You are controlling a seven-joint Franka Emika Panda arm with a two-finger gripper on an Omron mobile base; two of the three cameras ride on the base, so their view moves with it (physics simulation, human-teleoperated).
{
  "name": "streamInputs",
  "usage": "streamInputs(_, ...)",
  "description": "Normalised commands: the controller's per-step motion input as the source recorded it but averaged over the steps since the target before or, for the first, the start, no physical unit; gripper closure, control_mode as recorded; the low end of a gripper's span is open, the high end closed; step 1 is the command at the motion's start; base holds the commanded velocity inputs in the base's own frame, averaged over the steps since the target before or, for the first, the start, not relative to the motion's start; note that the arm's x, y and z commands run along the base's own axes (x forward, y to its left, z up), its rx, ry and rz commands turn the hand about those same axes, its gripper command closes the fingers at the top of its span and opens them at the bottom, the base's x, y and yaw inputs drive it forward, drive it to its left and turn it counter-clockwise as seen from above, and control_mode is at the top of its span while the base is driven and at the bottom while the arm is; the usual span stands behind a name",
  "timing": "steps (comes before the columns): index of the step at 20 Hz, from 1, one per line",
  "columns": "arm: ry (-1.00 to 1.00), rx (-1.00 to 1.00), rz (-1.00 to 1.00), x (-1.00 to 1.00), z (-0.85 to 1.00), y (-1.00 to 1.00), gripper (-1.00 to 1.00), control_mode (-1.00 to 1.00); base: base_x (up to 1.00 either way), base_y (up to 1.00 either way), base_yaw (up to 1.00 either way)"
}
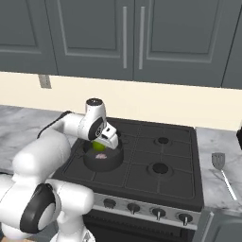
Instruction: Put the garlic and lime in the pot. Retrieve the spatula and lightly stir the vegetables in the pot.
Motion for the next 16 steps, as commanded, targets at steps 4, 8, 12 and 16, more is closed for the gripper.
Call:
streamInputs(4,0.0,-0.02,0.01,0.04,-0.33,0.0,1.0,-1.0,0.0,0.0,0.0)
streamInputs(8,0.0,0.0,0.01,0.04,-0.25,0.0,1.0,-1.0,0.0,0.0,0.0)
streamInputs(12,0.0,0.0,0.01,0.18,0.0,0.0,1.0,-1.0,0.0,0.0,0.0)
streamInputs(16,0.0,0.0,0.0,0.39,0.0,0.0,1.0,-1.0,0.0,0.0,0.0)
